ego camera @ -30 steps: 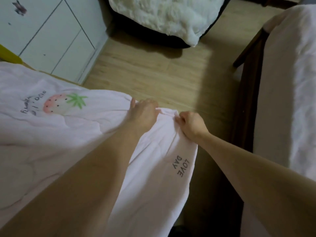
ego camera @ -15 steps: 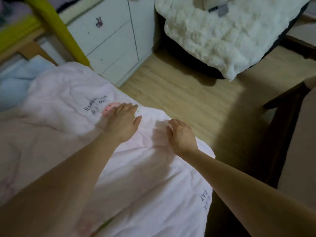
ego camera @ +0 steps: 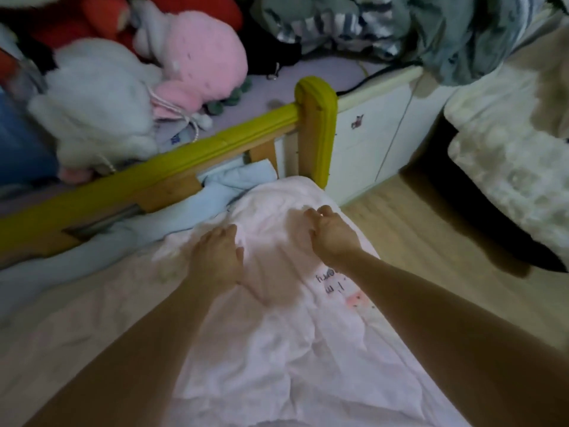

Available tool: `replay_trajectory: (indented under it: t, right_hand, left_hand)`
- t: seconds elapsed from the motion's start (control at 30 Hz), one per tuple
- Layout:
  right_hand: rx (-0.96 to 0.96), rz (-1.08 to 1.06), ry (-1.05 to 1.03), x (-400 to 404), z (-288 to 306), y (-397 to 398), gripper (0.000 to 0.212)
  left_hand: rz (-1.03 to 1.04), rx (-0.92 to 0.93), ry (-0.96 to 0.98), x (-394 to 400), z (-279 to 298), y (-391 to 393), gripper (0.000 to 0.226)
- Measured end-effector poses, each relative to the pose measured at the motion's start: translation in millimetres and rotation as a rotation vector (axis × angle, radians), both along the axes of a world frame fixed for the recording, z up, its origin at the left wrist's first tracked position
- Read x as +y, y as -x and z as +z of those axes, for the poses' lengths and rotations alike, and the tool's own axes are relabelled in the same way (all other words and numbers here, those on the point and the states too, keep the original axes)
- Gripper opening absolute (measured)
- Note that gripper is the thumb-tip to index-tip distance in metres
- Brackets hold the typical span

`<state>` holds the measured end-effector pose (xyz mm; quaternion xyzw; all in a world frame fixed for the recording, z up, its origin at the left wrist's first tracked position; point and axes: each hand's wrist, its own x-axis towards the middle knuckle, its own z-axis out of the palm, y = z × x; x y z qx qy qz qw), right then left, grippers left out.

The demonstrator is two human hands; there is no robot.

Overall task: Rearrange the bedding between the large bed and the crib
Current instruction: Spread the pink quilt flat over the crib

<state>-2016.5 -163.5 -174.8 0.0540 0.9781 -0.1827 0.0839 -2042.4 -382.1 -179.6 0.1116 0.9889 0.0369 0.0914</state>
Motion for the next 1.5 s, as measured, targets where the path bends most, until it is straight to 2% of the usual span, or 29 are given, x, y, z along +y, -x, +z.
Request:
replay_trajectory:
  t: [0.1,0.23,0.37,0.4,0.5,0.57,0.67,0.77,0.83,0.9,0.97,1.0,1.07,1.13,1.2,1.23,1.3,1.33,1.4,1.5]
  right_hand:
    - [-0.001,0.009,-0.059,-3.5,-15.9,52.5,0.05]
    - [0.008,0.013,-0.042,3.7,-35.1,105.5,0.05]
    - [-0.057,0.329,0.011,-3.1,-47.4,130.8,0.067]
    - [-0.105,0.357,0.021,-5.6,-50.6,135.4,0.066]
    - [-0.059,0.442,-0.068,-4.7,-57.4,145.2,0.055]
    - [0.034,0.403,-0.064,-2.3,-56.7,146.6,0.054]
    - [0.231,0.202,0.093,-2.5,-55.4,151.9,0.032]
    - [0.329,0.115,0.074,-11.4,-46.6,161.3,0.034]
    - [0.369,0.072,0.148,-21.5,-50.7,154.4,0.038]
    - [0.408,0.064,0.083,-23.0,-69.7,132.3,0.05]
    - [0.312,0.093,-0.001,-22.1,-84.2,110.8,0.057]
    - [0.198,0.11,-0.018,-18.6,-88.6,106.9,0.058]
    - [-0.023,0.115,-0.003,-12.6,-89.9,117.1,0.059]
    - [-0.131,0.097,-0.001,-13.9,-82.0,132.6,0.06]
    - [-0.051,0.069,0.005,-22.1,-62.8,128.7,0.057]
    - [0.046,0.042,0.017,-27.6,-52.0,119.8,0.054]
    - [0.197,0.078,0.069,-42.5,-30.2,88.4,0.045]
    - [0.24,0.153,0.109,-52.9,-18.9,70.8,0.04]
    - [0.261,0.31,0.204,-80.9,2.3,43.2,0.032]
    - [0.274,0.509,0.284,-139.0,22.8,22.5,0.029]
  left_hand:
    - [0.113,0.026,-0.089,0.1,-25.1,24.0,0.054]
    - [0.313,0.083,-0.217,1.9,-35.9,47.1,0.038]
    - [0.191,0.209,-0.119,-5.7,-49.0,43.6,0.051]
    - [0.16,0.201,-0.066,-7.9,-52.5,42.1,0.055]
    - [0.094,0.182,0.064,-10.8,-45.8,39.6,0.054]
    - [0.087,0.122,0.11,-11.5,-34.9,38.8,0.05]
    - [0.208,0.163,0.148,-12.6,-22.2,49.6,0.047]
    - [0.325,0.274,0.185,-11.8,-19.2,79.1,0.043]
    - [0.331,0.437,0.318,-11.2,-24.9,88.0,0.034]
    - [0.207,0.513,0.259,-6.6,-35.9,76.8,0.031]
    - [0.01,0.391,0.132,-2.9,-54.7,48.8,0.046]
    - [-0.006,0.221,0.131,-0.7,-57.0,36.6,0.058]
    - [0.072,-0.05,0.113,-3.4,-63.2,31.8,0.067]
    - [0.104,-0.133,0.056,-4.0,-59.4,43.8,0.066]
    - [0.06,-0.078,-0.109,-8.8,-34.8,47.5,0.065]
    - [0.097,0.028,-0.229,-15.4,-21.9,43.8,0.059]
    - [0.266,0.317,-0.34,-45.4,0.2,28.6,0.043]
    - [0.371,0.388,-0.326,-67.6,9.0,18.8,0.036]
    - [0.532,0.288,-0.208,-119.3,18.5,-1.9,0.031]
    - [0.612,-0.007,0.031,-181.8,20.1,-32.8,0.044]
